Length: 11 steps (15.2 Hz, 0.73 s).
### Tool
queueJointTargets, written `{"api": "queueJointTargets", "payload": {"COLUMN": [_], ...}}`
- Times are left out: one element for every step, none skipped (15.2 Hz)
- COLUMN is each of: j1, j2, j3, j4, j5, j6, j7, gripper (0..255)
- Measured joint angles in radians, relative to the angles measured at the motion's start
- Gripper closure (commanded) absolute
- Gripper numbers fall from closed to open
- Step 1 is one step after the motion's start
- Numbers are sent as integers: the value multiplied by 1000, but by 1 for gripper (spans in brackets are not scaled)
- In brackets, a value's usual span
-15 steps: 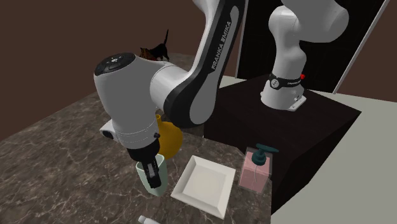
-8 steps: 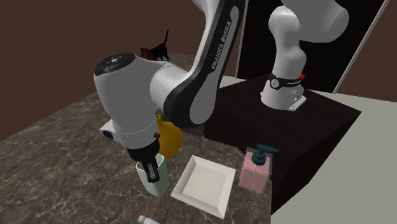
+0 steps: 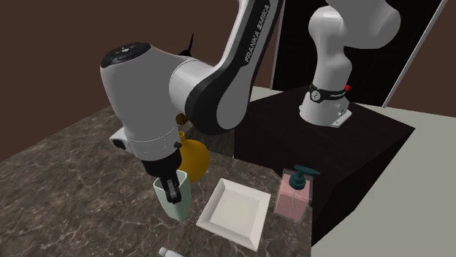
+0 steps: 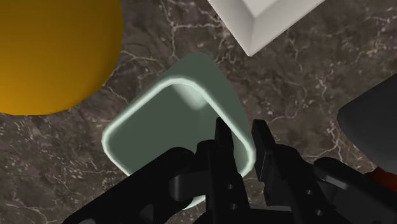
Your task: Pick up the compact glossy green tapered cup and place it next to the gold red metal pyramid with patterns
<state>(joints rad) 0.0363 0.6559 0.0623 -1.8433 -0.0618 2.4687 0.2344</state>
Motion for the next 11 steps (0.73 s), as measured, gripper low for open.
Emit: {"api": "queueJointTargets", "payload": {"j1": [0, 0, 0, -2, -2, -2, -2, -2, -3, -3, -3], "j2": [-10, -23, -32, -41, -52, -60, -71, -81, -92, -103, -110], "j3": [1, 2, 2, 3, 4, 5, 5, 6, 7, 7, 8], "j4": [0, -6, -6, -5, -8, -7, -9, -9, -14, -15, -11], "j5": [1, 2, 2, 3, 4, 5, 6, 7, 7, 8, 9], "j6": [-10, -17, -26, -36, -44, -53, -62, -72, -78, -88, -99], "j7": [1, 0, 0, -2, -2, -2, -2, -2, -3, -2, -3], "gripper": [255, 255, 255, 255, 255, 255, 255, 255, 255, 255, 255]}}
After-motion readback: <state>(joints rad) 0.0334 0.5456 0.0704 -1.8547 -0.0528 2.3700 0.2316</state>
